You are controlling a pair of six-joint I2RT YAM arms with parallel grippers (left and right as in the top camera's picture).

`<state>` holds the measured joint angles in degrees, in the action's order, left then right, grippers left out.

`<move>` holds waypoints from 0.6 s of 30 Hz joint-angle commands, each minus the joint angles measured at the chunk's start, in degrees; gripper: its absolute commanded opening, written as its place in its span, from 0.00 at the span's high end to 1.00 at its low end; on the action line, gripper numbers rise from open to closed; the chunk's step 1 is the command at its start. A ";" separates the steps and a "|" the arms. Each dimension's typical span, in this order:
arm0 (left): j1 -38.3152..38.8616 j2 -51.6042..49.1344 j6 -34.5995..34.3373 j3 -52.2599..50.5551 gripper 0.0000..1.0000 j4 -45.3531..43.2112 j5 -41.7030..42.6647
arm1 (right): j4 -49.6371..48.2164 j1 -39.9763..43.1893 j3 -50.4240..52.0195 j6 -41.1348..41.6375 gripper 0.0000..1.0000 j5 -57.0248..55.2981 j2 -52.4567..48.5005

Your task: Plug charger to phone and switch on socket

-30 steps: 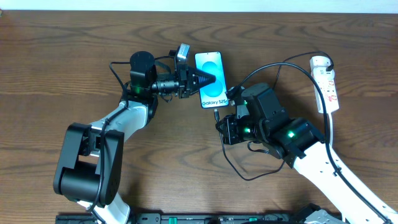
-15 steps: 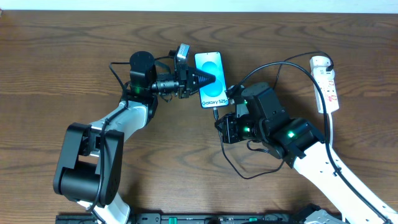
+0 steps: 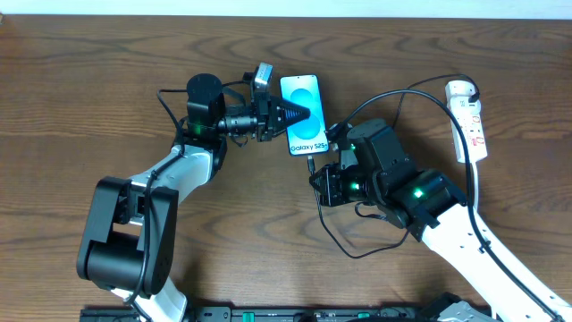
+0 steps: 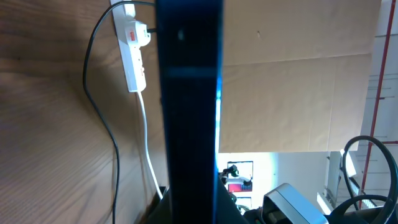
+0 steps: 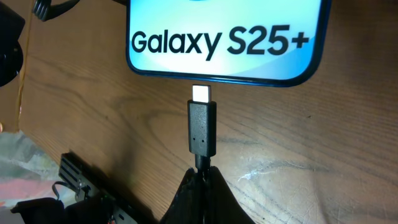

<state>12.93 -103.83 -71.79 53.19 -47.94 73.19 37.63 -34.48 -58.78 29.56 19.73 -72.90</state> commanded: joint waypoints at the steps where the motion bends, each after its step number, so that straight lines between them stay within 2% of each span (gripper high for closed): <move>1: 0.07 0.85 0.42 1.14 0.93 -0.59 1.20 | -0.28 -0.11 -0.24 0.63 0.99 0.33 0.46; 18: 0.07 0.85 2.54 1.16 0.93 -0.61 1.55 | -0.94 -0.07 -0.24 0.83 0.99 -1.57 0.46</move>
<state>12.93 -103.83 -71.46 53.19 -47.97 73.19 37.04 -34.48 -58.78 29.58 19.46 -72.90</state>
